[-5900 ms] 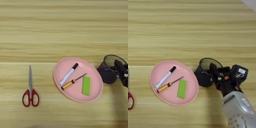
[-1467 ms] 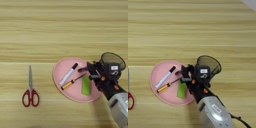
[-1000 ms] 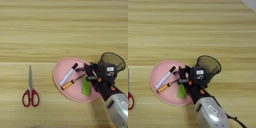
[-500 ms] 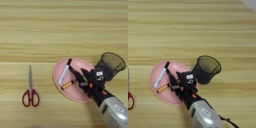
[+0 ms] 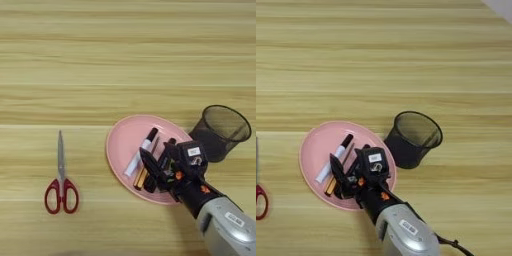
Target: Move the objects on the table
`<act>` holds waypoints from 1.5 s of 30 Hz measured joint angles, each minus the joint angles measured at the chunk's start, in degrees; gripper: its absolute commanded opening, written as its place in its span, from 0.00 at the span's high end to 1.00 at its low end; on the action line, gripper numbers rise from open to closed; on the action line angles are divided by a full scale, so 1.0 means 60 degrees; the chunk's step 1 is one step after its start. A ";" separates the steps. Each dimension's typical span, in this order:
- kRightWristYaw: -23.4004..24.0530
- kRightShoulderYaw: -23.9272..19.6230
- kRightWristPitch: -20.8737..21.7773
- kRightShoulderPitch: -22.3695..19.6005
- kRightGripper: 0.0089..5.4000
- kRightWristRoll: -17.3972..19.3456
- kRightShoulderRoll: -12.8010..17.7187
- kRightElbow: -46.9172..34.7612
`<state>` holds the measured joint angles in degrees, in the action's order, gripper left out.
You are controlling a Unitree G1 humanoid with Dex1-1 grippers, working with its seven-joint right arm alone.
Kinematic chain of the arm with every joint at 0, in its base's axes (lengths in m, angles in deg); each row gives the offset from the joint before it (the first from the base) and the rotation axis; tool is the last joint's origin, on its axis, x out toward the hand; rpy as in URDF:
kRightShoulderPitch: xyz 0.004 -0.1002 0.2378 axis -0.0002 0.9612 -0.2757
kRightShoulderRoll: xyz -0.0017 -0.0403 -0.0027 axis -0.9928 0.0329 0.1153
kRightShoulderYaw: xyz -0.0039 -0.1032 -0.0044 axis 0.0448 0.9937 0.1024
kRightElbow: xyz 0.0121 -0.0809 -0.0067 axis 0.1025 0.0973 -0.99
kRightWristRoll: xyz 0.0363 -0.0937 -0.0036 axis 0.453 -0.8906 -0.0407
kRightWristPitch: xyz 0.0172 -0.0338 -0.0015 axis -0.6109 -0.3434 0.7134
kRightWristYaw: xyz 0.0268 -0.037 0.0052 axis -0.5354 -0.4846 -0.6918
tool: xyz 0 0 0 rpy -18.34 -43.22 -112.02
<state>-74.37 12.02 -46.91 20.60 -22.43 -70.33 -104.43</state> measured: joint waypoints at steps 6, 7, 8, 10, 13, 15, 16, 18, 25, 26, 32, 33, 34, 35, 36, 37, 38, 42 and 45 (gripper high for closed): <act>-0.0005 0.0004 0.0000 0.0000 0.19 -0.0115 0.0000 0.0000; -0.0006 0.0007 0.0001 0.0000 0.16 -0.0123 -0.0001 0.0000; -0.0007 0.0007 0.0002 -0.0001 0.14 -0.0142 -0.0002 0.0000; -0.0006 0.0008 0.0003 -0.0003 0.09 -0.0165 -0.0003 0.0000; -0.0004 -0.0001 0.0004 -0.0011 0.03 -0.0186 -0.0012 -0.0003; -0.0002 -0.0021 0.0005 -0.0021 0.00 -0.0188 -0.0014 -0.0005; -0.0001 -0.0027 0.0004 -0.0025 0.00 -0.0193 -0.0014 -0.0006; 0.0000 -0.0029 0.0005 -0.0026 0.00 -0.0204 -0.0015 -0.0008; 0.0001 -0.0052 0.0005 -0.0029 0.00 -0.0205 -0.0029 -0.0027; 0.0001 -0.0055 0.0005 -0.0029 0.00 -0.0205 -0.0032 -0.0031; 0.0004 -0.0188 -0.0008 -0.0111 0.00 -0.0196 -0.0031 -0.0211; 0.0005 -0.0300 -0.0015 -0.0193 0.00 -0.0195 -0.0019 -0.0223; 0.0003 -0.0390 -0.0023 -0.0252 0.00 -0.0187 -0.0010 -0.0258; 0.0000 -0.0494 -0.0028 -0.0313 0.00 -0.0184 0.0000 -0.0339; -0.0002 -0.0549 -0.0034 -0.0329 0.00 -0.0179 0.0003 -0.0377; -0.0005 -0.0684 -0.0041 -0.0380 0.00 -0.0169 0.0016 -0.0416; -0.0008 -0.0978 -0.0066 -0.0481 0.00 -0.0138 0.0058 -0.0486; -0.0027 -0.2027 -0.0282 -0.0933 0.00 0.0177 0.0247 -0.0553; -0.0032 -0.2954 -0.0462 -0.1300 0.00 0.0477 0.0429 -0.0553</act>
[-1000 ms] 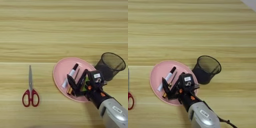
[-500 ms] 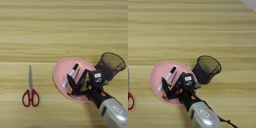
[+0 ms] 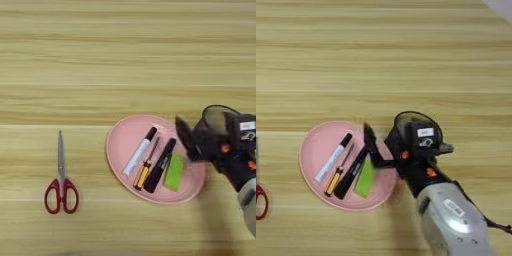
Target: Move the objects on the table
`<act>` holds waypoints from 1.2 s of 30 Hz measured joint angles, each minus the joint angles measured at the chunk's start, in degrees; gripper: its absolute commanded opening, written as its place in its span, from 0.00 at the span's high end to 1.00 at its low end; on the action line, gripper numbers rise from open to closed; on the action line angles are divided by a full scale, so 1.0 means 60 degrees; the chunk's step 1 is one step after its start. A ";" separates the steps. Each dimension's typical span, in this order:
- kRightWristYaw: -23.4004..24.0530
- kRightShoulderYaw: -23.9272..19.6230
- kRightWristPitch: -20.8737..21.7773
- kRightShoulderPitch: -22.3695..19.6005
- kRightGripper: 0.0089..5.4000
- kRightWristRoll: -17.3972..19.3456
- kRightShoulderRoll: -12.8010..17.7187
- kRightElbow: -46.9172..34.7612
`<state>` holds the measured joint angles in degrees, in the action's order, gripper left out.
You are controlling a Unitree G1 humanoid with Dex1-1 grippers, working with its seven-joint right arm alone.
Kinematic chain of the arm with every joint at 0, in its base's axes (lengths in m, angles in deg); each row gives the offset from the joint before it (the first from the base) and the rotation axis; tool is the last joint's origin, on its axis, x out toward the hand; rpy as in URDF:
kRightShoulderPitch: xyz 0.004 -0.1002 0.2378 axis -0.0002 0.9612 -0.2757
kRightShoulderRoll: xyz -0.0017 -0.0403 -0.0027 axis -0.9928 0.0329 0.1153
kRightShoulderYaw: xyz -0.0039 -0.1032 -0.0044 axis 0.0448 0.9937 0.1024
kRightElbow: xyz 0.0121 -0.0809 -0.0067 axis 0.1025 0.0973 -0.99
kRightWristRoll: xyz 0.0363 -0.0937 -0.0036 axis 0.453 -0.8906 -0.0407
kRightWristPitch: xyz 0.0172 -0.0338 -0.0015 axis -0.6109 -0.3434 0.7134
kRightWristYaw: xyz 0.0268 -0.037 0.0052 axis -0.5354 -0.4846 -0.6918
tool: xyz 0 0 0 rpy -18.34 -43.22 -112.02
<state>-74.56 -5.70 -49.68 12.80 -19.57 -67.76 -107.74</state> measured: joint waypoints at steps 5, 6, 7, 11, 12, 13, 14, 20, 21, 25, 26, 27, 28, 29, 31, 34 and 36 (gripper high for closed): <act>-0.0058 -0.0783 -0.0269 -0.0293 0.00 0.0240 0.0247 0.0021; -0.0081 -0.0927 -0.0313 -0.0355 0.00 0.0260 0.0289 0.0049; -0.0094 -0.1062 -0.0350 -0.0418 0.00 0.0271 0.0318 0.0083; -0.0142 -0.1536 -0.0409 -0.0630 0.00 0.0366 0.0455 0.0415; -0.0144 -0.1633 -0.0427 -0.0658 0.00 0.0370 0.0499 0.0477; -0.0146 -0.1737 -0.0446 -0.0705 0.00 0.0377 0.0553 0.0556; -0.0145 -0.1777 -0.0452 -0.0728 0.00 0.0376 0.0564 0.0583; -0.0175 -0.2392 -0.0730 -0.1100 0.00 0.0598 0.0729 0.1338; -0.0177 -0.2537 -0.0874 -0.1190 0.00 0.0738 0.0733 0.1521; -0.0276 -0.2959 -0.1472 -0.1446 0.00 0.1219 0.0856 0.1928; -0.0357 -0.3055 -0.1661 -0.1485 0.00 0.1360 0.0923 0.2018; -0.0373 -0.3124 -0.1806 -0.1522 0.00 0.1470 0.0979 0.2089; -0.0422 -0.3228 -0.2051 -0.1603 0.00 0.1670 0.1050 0.2242; -0.0448 -0.3325 -0.2227 -0.1658 0.00 0.1792 0.1073 0.2343; -0.0487 -0.3480 -0.2571 -0.1738 0.00 0.2072 0.1106 0.2514; -0.0528 -0.3738 -0.3162 -0.1954 0.00 0.2551 0.1129 0.2796; -0.0519 -0.3989 -0.3621 -0.2215 0.00 0.2978 0.1137 0.2971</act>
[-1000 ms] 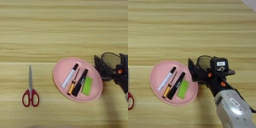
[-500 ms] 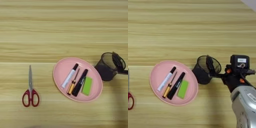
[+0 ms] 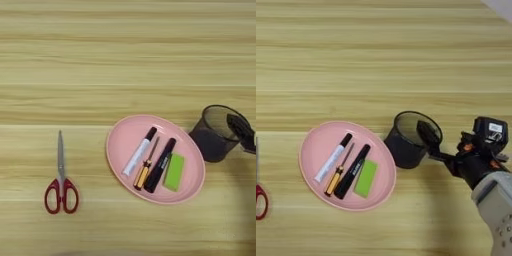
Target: Move the objects on the table
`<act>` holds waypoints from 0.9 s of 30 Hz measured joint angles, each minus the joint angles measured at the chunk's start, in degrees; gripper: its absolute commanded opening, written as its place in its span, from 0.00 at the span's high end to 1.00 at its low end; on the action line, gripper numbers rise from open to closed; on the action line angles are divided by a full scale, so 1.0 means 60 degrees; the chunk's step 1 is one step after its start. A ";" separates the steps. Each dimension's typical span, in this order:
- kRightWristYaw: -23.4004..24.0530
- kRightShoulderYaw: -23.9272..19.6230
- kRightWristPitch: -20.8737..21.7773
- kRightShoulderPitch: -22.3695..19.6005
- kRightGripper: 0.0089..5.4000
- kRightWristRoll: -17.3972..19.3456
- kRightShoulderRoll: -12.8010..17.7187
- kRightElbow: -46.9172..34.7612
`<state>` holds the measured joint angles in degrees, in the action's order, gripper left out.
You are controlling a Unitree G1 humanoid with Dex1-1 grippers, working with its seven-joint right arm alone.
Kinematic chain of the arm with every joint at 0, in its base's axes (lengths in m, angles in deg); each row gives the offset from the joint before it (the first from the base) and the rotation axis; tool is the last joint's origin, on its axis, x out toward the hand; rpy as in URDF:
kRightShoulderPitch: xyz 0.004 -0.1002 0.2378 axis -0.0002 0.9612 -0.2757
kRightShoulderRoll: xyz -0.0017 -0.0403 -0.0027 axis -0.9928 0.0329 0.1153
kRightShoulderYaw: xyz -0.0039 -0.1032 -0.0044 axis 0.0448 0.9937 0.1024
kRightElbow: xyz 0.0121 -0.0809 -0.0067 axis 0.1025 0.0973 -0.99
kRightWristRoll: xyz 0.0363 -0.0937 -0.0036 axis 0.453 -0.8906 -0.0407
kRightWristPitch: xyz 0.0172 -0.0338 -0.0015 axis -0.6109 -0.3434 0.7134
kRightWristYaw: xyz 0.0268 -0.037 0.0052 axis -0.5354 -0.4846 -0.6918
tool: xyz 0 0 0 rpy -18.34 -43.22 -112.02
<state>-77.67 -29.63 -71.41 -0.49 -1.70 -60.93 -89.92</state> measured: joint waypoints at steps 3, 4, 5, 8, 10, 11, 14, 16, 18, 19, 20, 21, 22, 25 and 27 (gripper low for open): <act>0.0164 -0.0372 -0.0713 -0.0324 0.00 0.0519 0.0009 0.0252; 0.0189 -0.0513 -0.0960 -0.0442 0.00 0.0720 0.0014 0.0368; 0.0221 -0.0626 -0.1167 -0.0554 0.00 0.0878 0.0026 0.0475; 0.0380 -0.0774 -0.1435 -0.0798 0.00 0.1048 0.0128 0.0709; 0.0435 -0.0859 -0.1558 -0.0934 0.00 0.1084 0.0234 0.0901; 0.0486 -0.0897 -0.1606 -0.0988 0.00 0.1144 0.0277 0.1032; 0.0568 -0.0935 -0.1772 -0.1084 0.00 0.1187 0.0312 0.1342; 0.0603 -0.0977 -0.1807 -0.1185 0.00 0.1204 0.0335 0.1530; 0.0629 -0.0995 -0.1931 -0.1309 0.00 0.1226 0.0425 0.1667; 0.0640 -0.0994 -0.1978 -0.1367 0.00 0.1228 0.0496 0.1753; 0.0642 -0.0992 -0.1988 -0.1405 0.00 0.1227 0.0553 0.1832; 0.0642 -0.0990 -0.1997 -0.1420 0.00 0.1227 0.0578 0.1884; 0.0641 -0.0981 -0.2073 -0.1436 0.00 0.1228 0.0586 0.1944; 0.0641 -0.0940 -0.2140 -0.1458 0.00 0.1222 0.0586 0.2097; 0.0640 -0.0910 -0.2143 -0.1486 0.00 0.1219 0.0587 0.2235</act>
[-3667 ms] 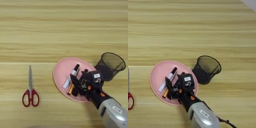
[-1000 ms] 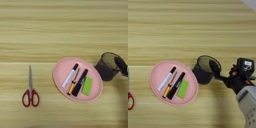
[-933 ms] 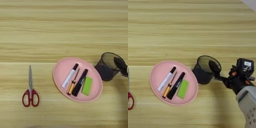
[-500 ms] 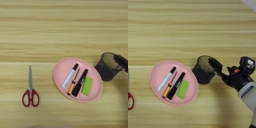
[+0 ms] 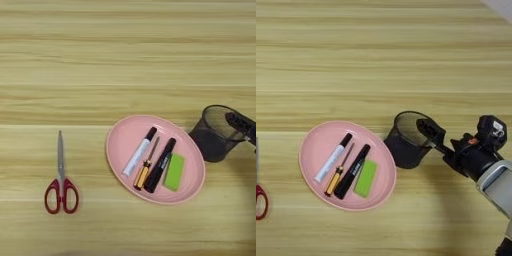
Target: Move the objects on the table
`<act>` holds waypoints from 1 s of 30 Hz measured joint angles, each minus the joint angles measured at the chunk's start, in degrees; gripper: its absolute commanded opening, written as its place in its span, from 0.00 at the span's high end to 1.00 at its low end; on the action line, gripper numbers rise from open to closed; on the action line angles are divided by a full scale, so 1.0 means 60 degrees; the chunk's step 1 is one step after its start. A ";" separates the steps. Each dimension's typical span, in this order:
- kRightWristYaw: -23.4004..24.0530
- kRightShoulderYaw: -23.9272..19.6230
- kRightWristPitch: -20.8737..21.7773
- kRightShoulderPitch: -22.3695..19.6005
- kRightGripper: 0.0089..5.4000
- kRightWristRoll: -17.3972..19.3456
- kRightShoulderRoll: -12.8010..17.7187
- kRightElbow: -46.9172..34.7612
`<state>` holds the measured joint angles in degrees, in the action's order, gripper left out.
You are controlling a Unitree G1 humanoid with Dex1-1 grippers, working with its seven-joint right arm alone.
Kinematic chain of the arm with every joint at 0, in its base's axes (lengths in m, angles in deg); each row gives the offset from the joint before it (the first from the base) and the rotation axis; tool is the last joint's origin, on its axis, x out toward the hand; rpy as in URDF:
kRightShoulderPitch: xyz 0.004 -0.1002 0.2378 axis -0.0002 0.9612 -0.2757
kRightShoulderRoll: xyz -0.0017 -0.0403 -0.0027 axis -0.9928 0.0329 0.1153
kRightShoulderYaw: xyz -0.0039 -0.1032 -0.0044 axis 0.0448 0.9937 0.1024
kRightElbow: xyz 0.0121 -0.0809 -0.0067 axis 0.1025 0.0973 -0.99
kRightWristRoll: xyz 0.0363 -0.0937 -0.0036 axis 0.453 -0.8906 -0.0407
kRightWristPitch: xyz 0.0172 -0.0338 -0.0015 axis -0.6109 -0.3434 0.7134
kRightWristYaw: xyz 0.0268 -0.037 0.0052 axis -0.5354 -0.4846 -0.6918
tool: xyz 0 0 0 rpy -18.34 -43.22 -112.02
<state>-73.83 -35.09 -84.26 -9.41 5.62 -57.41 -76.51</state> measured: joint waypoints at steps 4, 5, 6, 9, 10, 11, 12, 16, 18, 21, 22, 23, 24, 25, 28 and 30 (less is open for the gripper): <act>0.0004 0.0082 -0.0026 -0.0101 0.00 -0.0015 0.0020 0.0230; 0.0004 0.0101 -0.0025 -0.0108 0.00 -0.0025 0.0026 0.0267; 0.0006 0.0121 -0.0022 -0.0118 0.00 -0.0039 0.0036 0.0362; 0.0009 0.0166 -0.0009 -0.0122 0.00 -0.0086 0.0042 0.0530; 0.0009 0.0203 0.0001 -0.0134 0.00 -0.0101 0.0044 0.0609; 0.0009 0.0222 0.0003 -0.0146 0.00 -0.0110 0.0045 0.0625; 0.0010 0.0254 0.0026 -0.0176 0.00 -0.0147 0.0055 0.0675; 0.0026 0.0327 0.0124 -0.0214 0.00 -0.0277 0.0067 0.0824; 0.0033 0.0335 0.0156 -0.0219 0.04 -0.0288 0.0067 0.0832; 0.0070 0.0352 0.0156 -0.0234 0.11 -0.0292 0.0067 0.0847; 0.0084 0.0354 0.0156 -0.0244 0.12 -0.0292 0.0067 0.0847; 0.0089 0.0354 0.0156 -0.0247 0.15 -0.0291 0.0067 0.0847; 0.0101 0.0359 0.0155 -0.0246 0.17 -0.0290 0.0067 0.0841; 0.0110 0.0364 0.0153 -0.0246 0.19 -0.0289 0.0066 0.0830; 0.0205 0.0375 0.0125 -0.0243 0.23 -0.0277 0.0034 0.0555; 0.0360 0.0422 -0.0013 -0.0234 0.27 -0.0235 -0.0091 0.0161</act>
<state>-71.67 -32.56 -84.34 -10.81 4.20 -57.96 -75.54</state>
